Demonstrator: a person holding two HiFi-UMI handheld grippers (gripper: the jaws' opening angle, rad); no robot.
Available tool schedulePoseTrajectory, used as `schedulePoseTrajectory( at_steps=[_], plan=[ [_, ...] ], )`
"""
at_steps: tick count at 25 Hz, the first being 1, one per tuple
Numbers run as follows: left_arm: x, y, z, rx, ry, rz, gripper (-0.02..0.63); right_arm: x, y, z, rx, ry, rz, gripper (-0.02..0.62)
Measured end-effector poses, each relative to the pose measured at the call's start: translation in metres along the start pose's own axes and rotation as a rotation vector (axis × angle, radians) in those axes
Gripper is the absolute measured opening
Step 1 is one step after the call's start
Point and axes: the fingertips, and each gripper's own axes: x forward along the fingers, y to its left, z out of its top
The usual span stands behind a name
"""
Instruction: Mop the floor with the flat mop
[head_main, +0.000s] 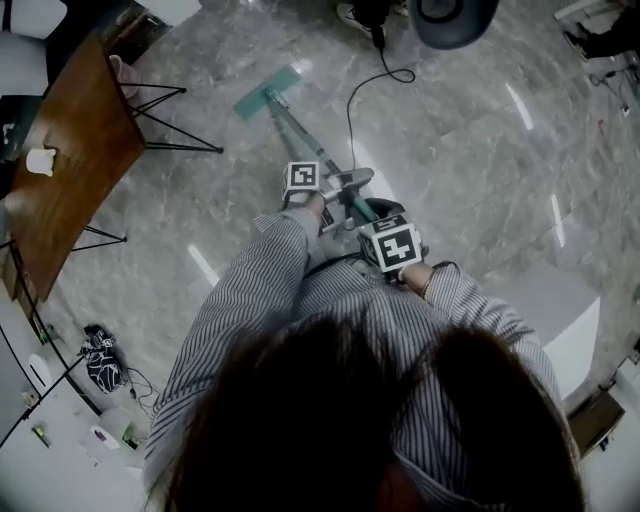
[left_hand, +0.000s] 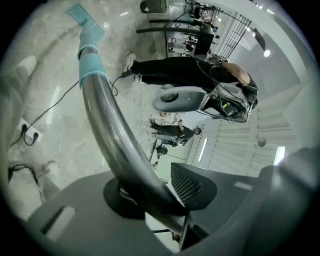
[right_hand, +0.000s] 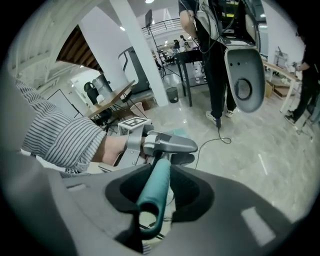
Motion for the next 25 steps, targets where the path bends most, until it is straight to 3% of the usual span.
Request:
schedulePoseTrajectory(
  at_steps=[8,13,18,21,25],
  plan=[
    [-0.076,-0.071,0.16,-0.102,-0.04,-0.035,0.124,0.086,0.039,0.162,0.321,-0.087,0.003,0.115],
    [-0.116,-0.111,0.252,-0.192,-0.12,-0.15,0.132,0.143,0.051,0.259,0.333,-0.093,0.002,0.115],
    [-0.147,-0.142,0.335,-0.22,-0.295,-0.287,0.107,0.182,0.051,0.336,0.339,-0.105,0.002,0.115],
    [-0.159,-0.152,0.369,-0.215,-0.361,-0.328,0.106,0.2,0.054,0.364,0.318,-0.098,-0.005,0.115],
    [-0.167,-0.153,0.383,-0.215,-0.385,-0.361,0.101,0.209,0.059,0.373,0.301,-0.097,-0.013,0.115]
  ],
)
